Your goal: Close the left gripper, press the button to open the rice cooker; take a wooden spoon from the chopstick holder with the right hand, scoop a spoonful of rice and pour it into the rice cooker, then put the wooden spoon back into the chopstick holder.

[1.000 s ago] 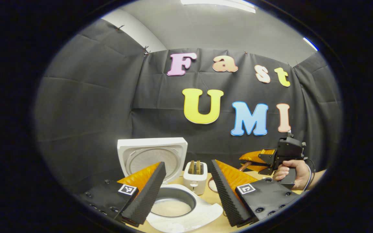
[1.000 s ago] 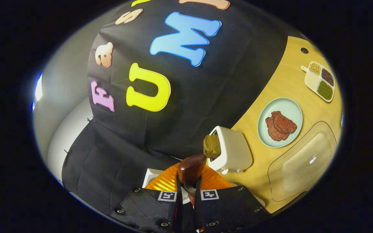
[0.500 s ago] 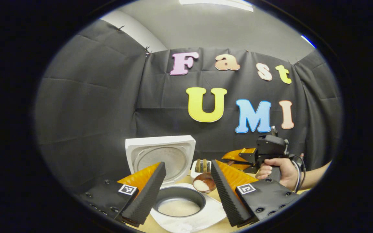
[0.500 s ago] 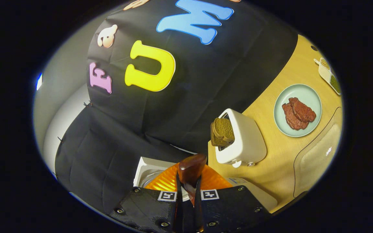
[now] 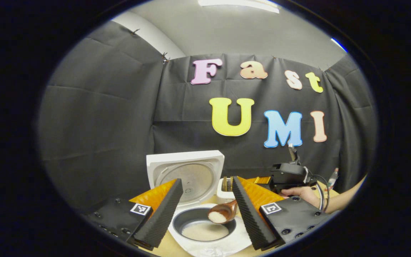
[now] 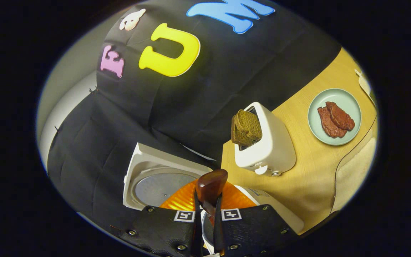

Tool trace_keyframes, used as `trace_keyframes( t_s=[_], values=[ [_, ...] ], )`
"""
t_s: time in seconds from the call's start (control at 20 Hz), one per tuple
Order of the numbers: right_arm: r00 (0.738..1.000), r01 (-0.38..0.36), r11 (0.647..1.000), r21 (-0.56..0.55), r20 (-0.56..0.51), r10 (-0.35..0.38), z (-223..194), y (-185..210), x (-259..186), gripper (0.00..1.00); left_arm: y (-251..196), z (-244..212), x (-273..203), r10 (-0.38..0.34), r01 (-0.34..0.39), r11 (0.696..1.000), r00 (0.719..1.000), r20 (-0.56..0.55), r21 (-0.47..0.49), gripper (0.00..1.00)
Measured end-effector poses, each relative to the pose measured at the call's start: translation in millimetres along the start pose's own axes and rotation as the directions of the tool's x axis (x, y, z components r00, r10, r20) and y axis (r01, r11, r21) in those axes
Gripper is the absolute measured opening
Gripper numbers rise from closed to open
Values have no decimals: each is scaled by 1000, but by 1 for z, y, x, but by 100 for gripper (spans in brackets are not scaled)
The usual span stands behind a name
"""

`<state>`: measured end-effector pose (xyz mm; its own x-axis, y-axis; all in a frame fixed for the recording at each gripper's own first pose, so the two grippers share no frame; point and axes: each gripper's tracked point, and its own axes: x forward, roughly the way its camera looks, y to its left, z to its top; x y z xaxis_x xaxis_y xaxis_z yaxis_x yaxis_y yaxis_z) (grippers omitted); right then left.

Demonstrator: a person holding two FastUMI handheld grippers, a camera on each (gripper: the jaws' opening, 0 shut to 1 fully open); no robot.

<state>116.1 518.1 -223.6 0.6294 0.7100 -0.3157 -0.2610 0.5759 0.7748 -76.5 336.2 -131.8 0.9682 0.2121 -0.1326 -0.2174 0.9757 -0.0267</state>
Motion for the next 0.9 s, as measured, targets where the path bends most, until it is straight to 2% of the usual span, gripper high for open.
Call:
trace_keyframes(
  t_s=[0.5, 0.75, 0.9],
  values=[
    [999, 25, 961, -276, -20, -31, -29, 9, 20, 13, 21, -1, 0, 35, -35, 999, 999, 3, -21, 96],
    [999, -40, 913, -406, -44, 24, -41, 31, 22, 13, 27, 1, -6, 54, -54, 998, 999, 4, -26, 96],
    [997, -71, 837, -543, -58, 48, -47, 43, 18, 13, 30, -1, -9, 62, -62, 998, 998, 7, -19, 96]
  ],
)
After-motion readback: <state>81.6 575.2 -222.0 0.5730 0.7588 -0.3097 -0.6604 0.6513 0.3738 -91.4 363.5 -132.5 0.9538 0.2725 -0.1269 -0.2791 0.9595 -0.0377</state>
